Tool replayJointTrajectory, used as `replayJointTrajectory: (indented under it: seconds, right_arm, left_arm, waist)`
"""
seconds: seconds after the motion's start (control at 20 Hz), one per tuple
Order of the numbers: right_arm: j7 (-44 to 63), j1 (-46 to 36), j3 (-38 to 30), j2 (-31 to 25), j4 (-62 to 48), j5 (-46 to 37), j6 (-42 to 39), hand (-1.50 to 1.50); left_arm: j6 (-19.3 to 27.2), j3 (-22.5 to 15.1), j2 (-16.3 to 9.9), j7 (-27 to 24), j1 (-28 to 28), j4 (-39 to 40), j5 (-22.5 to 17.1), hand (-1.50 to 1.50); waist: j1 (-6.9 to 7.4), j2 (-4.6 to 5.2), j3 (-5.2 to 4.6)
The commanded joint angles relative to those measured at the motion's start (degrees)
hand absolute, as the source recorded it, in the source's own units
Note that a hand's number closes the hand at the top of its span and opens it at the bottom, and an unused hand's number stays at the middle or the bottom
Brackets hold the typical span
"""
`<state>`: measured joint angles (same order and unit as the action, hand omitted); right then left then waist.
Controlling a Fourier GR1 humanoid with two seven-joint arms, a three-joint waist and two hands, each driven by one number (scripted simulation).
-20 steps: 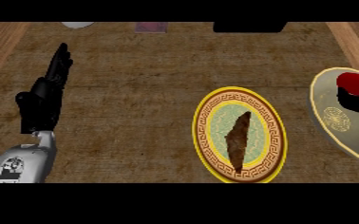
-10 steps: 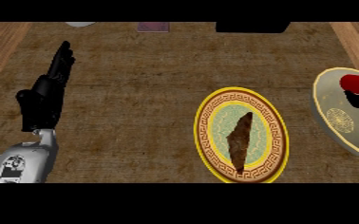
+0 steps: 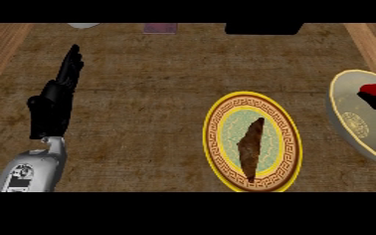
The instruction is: Pick the can from the plate and place it in the bowl
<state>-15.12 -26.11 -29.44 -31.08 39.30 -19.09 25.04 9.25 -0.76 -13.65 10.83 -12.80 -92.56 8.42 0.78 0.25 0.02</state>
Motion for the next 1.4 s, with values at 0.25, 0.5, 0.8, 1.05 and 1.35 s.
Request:
replayJointTrajectory:
  seconds: [0.25, 0.5, 0.8, 1.05, 1.35]
  right_arm:
    - [-5.01, 4.74, -6.85, -3.72, 2.26, 11.52, -9.33, -1.5]
    - [-3.66, 18.21, -9.03, 0.39, 18.09, 17.95, -14.94, -1.5]
    - [-3.03, 32.0, -12.39, 4.18, 33.93, 26.27, -25.74, -1.5]
    - [-3.56, 39.86, -15.3, 4.2, 39.35, 29.94, -32.65, -1.5]
    - [-7.91, 46.91, -15.76, 12.57, 46.28, 29.2, -33.66, -1.5]
  left_arm:
    - [-2.2, 4.28, -1.86, 0.84, -0.36, 0.34, -1.56, 0.0]
    - [0.11, 1.27, 1.48, -0.39, 2.11, -0.23, 1.5, 0.0]
    - [-1.17, 3.64, -0.31, -0.01, 0.59, 0.0, 0.63, 0.0]
    - [0.52, 1.37, 2.32, 0.39, 2.59, -1.33, 3.39, 0.0]
    - [-0.96, 3.01, 2.43, -2.06, -1.12, 2.68, 2.86, 0.0]
  waist:
    - [-1.08, -0.34, -0.02]
    - [-1.95, -0.55, -0.08]
    - [-2.18, -0.56, -0.11]
    - [-1.48, -0.41, -0.06]
    - [-1.33, -0.28, -0.04]
